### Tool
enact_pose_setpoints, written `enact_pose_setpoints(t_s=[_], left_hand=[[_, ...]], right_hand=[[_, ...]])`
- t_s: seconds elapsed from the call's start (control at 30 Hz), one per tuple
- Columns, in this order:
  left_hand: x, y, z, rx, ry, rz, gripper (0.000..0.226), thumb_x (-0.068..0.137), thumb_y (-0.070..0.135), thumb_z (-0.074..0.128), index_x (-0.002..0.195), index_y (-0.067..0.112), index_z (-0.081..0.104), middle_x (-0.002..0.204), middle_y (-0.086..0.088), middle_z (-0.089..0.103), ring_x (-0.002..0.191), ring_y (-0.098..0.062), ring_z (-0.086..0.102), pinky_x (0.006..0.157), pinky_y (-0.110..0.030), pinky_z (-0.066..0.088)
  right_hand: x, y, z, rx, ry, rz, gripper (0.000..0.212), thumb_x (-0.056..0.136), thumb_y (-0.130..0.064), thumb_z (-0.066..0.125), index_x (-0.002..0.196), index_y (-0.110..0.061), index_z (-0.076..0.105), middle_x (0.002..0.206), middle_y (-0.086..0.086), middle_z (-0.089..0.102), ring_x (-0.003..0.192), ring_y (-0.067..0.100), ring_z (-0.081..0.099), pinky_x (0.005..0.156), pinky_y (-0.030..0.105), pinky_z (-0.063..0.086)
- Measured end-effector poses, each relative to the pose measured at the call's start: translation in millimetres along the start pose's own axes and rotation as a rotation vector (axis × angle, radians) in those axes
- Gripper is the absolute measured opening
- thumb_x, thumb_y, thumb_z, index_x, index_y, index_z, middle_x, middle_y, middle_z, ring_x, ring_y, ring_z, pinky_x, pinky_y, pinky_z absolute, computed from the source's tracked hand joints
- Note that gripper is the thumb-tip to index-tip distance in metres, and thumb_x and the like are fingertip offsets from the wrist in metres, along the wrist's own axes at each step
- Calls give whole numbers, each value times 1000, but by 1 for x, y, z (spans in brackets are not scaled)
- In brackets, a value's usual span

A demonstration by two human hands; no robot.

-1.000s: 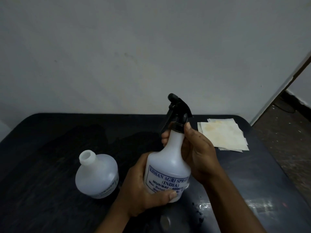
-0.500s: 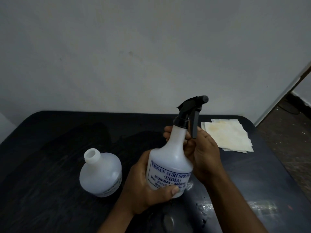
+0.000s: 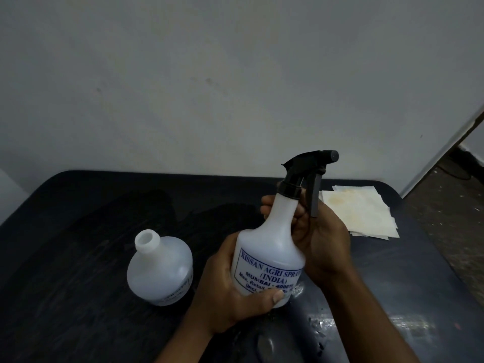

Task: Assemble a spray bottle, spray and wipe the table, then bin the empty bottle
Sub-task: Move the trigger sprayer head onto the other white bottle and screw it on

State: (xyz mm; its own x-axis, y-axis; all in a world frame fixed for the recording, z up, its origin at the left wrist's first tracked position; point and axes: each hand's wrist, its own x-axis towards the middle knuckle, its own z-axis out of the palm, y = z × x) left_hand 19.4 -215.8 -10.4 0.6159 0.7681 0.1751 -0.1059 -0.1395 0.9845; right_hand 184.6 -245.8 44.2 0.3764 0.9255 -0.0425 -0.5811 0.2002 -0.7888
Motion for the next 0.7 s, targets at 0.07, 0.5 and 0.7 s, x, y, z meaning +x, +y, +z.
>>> enact_pose_setpoints(t_s=[0.07, 0.5, 0.7], left_hand=[[0, 0, 0, 1, 5, 6, 78, 61, 46, 90, 129, 41, 52, 120, 3, 70, 106, -20, 71, 80, -31, 59], [0, -2, 0, 27, 7, 17, 79, 63, 46, 90, 131, 37, 51, 119, 3, 71, 105, -19, 71, 78, -33, 60], [0, -1, 0, 6, 12, 8, 78, 62, 47, 90, 130, 37, 52, 119, 0, 71, 105, -21, 71, 79, -35, 61]], right_hand=[[-1, -1, 3, 20, -15, -9, 48, 78, -40, 59, 112, -7, 67, 101, 23, 73, 93, 31, 72, 71, 34, 58], [1, 0, 2, -107, 42, 1, 39, 88, -42, 52, 96, -14, 77, 98, 18, 74, 88, 25, 73, 69, 31, 58], [-1, -2, 7, -77, -23, -26, 46, 77, -42, 63, 109, -10, 69, 99, 20, 73, 87, 26, 71, 71, 34, 58]])
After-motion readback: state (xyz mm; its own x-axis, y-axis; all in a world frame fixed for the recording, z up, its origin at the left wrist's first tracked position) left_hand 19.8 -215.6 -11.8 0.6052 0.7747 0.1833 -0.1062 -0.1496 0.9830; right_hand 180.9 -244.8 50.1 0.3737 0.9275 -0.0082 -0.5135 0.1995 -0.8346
